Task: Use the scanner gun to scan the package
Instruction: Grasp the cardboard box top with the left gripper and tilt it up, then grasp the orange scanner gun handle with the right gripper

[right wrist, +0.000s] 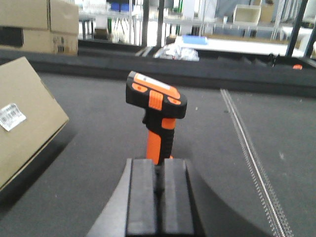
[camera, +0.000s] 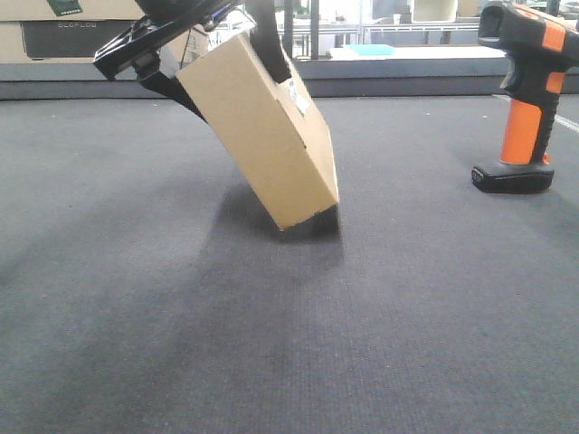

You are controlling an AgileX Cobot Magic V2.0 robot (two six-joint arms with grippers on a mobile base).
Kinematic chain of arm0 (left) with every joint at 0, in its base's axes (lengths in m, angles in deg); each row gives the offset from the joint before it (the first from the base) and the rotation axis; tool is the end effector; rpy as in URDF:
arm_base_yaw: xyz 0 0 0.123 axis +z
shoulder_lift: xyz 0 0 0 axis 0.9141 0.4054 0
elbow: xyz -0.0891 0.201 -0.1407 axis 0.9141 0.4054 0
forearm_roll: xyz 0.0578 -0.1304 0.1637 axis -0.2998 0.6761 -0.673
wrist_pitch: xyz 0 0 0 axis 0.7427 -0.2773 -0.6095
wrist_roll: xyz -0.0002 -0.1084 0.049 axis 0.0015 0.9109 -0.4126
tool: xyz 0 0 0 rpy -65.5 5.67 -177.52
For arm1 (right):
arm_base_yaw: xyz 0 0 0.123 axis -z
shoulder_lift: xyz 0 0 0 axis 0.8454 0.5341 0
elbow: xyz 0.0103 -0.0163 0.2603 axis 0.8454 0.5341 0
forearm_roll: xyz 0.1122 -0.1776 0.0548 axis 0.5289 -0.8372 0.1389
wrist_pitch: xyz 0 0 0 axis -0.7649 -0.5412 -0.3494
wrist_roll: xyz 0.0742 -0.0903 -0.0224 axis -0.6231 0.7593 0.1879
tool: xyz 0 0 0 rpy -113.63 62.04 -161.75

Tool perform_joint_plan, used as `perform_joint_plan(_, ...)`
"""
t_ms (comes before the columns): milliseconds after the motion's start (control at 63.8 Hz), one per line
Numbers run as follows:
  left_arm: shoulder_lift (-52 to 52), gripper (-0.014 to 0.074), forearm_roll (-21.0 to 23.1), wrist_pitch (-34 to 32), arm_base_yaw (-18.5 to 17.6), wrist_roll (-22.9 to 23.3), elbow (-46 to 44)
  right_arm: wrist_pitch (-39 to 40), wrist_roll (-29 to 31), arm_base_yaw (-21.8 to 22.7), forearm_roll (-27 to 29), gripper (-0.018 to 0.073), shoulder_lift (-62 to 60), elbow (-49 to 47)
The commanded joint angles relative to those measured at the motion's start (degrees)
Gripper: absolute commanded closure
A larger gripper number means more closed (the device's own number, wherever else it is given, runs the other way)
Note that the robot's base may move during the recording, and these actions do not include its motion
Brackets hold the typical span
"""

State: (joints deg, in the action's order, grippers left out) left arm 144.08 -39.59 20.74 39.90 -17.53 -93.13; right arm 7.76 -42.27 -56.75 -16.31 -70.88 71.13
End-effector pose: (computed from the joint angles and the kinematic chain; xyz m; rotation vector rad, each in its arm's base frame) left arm 0.3298 -0.1889 0.2628 -0.1217 2.6396 -0.6565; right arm 0.0893 0.0005 0.2708 -0.0022 1.6505 -0.0028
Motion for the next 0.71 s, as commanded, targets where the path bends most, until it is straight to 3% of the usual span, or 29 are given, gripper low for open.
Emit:
perform_joint_plan(0,-0.4,0.0708,0.4,-0.5,0.7,0.3,-0.4,-1.2,0.1,0.0,-0.6,0.0721,7.4,-3.1)
perform_joint_plan(157,-0.4,0.0708,0.4,-0.5,2.7,0.3,-0.4,1.0,0.1,0.0,-0.6,0.0721,18.7,-6.5)
perform_joint_plan(454,-0.4,0.0708,0.4,-0.4,4.3,-1.5,-0.4,24.8,0.1,0.0,-0.6,0.0721,31.6,-6.9)
perform_joint_plan(689,-0.2,0.0708,0.5,-0.4,3.7,-3.1,-0.4,28.8,0.1,0.0,-0.6,0.0721,38.9,-6.9)
